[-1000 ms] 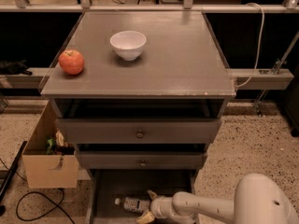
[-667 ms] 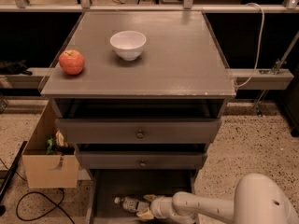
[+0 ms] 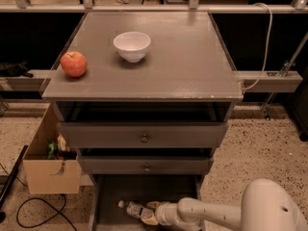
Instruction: Pick blue plastic bottle from bottom drawer and place on counter
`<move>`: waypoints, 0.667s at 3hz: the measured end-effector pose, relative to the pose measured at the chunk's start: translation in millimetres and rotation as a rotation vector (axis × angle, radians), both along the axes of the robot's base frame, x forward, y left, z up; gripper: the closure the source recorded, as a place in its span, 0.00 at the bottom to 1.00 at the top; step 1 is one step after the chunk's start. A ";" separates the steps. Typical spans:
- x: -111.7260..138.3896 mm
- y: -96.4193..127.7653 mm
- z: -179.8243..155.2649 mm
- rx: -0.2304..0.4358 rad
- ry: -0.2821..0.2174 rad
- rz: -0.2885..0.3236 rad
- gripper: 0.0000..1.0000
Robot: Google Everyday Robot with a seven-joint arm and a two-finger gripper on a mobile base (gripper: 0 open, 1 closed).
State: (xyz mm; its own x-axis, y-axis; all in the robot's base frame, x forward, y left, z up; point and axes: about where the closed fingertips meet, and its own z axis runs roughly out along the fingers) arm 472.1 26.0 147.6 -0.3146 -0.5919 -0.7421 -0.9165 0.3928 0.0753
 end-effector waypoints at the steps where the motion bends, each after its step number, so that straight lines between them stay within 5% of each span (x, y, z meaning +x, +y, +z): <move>1: 0.0 0.1 0.0 0.000 0.000 0.000 1.00; 2: 0.0 0.1 0.0 0.000 0.000 0.000 1.00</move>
Offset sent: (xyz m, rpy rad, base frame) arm 0.0000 0.0000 0.0000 0.0000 0.0000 0.0000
